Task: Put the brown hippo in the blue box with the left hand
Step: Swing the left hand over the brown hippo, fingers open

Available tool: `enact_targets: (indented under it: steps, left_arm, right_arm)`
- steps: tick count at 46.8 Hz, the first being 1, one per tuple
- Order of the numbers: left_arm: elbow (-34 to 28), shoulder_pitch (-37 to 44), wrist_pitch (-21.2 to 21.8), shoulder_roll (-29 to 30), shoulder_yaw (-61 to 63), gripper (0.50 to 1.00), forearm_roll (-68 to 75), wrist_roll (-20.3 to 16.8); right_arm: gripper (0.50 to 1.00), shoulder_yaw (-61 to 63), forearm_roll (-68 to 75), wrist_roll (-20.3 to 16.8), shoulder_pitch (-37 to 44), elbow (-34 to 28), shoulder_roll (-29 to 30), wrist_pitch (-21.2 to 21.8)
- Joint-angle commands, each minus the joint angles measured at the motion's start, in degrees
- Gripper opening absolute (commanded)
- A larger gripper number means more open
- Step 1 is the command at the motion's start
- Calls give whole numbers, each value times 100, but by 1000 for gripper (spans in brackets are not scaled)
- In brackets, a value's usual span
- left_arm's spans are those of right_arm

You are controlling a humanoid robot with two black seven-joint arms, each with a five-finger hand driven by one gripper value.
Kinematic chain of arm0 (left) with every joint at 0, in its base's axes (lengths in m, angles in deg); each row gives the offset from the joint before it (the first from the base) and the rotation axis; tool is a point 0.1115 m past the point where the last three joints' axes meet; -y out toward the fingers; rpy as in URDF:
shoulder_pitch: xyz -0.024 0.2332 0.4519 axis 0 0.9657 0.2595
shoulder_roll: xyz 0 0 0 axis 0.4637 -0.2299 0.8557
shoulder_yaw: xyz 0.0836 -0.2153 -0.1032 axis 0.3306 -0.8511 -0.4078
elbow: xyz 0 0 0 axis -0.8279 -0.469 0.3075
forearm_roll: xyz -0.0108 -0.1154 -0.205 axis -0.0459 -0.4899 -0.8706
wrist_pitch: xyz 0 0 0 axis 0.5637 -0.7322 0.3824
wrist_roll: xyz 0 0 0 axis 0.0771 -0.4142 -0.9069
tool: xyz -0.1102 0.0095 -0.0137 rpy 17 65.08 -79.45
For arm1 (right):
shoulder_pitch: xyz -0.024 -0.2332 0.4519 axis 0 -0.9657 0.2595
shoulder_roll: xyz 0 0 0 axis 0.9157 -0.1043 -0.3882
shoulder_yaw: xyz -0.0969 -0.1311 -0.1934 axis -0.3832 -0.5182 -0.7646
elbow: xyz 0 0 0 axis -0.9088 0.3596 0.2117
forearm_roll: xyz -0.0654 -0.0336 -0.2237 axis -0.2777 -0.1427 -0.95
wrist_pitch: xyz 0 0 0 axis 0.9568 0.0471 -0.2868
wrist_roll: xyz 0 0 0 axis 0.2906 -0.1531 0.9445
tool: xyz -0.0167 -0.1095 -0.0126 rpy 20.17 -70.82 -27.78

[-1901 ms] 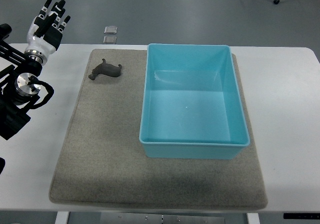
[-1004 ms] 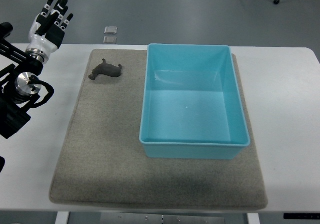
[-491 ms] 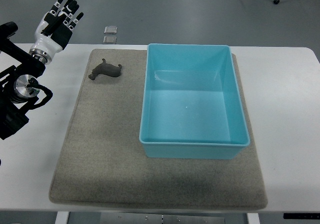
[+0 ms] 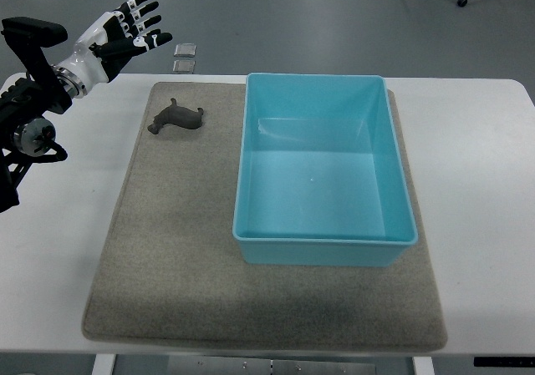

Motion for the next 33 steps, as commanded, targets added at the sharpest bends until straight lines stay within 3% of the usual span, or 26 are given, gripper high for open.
enact_targets:
  steps: [1,24,33]
  left_arm:
    - [5,-87,11,33,1,969,767,-25]
    - [76,-104,644,165,28,943,3975,-772]
    - [76,-69,1215,165,115,900,4714,-1045]
  right_arm:
    - [936,0,0,4,0,-4,0,-1]
    - [936,0,0,4,0,5,0,-1]
    - [936,0,0,4,0,-4,0,-1]
